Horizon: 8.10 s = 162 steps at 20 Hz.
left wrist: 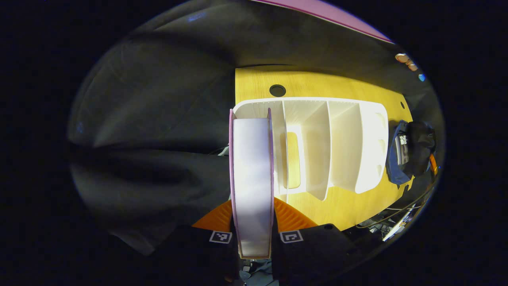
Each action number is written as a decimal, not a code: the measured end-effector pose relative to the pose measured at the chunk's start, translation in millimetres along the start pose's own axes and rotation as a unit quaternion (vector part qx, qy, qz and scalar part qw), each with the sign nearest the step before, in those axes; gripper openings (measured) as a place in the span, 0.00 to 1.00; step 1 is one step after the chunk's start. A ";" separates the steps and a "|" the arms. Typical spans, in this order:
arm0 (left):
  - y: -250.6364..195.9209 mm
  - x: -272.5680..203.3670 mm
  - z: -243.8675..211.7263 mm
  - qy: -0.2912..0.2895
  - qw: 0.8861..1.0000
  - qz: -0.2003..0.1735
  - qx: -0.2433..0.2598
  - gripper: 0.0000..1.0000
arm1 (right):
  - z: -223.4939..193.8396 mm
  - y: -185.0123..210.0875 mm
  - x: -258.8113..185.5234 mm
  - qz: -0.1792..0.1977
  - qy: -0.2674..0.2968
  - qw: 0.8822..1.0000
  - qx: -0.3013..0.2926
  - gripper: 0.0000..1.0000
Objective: Open the schoolbag, grab two books from the bookshelf and put them into the schoolbag.
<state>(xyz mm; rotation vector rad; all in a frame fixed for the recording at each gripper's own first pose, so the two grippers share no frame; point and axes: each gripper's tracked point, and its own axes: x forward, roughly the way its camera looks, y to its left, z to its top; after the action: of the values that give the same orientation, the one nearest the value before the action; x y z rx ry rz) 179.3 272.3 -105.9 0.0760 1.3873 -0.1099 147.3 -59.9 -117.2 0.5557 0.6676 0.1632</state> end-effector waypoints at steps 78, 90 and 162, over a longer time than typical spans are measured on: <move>-545.5 37.8 12.4 -0.119 0.766 -0.604 -0.188 0.27 | 9.7 -10.4 -2.6 0.011 0.004 1.000 0.028 0.03; -596.2 81.3 22.7 -0.093 0.764 -0.594 -0.233 0.25 | 11.2 -8.8 -3.6 0.016 0.005 0.999 0.028 0.03; -486.6 -10.0 59.8 -0.449 0.878 -0.164 0.028 0.94 | -24.2 16.6 13.7 0.020 0.007 1.000 0.001 0.02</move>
<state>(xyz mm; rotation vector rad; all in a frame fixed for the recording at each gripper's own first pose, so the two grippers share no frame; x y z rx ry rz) 176.4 -217.4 -79.9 -0.1540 0.4490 -0.4150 143.3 -31.1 -131.3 0.5701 0.6707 0.2050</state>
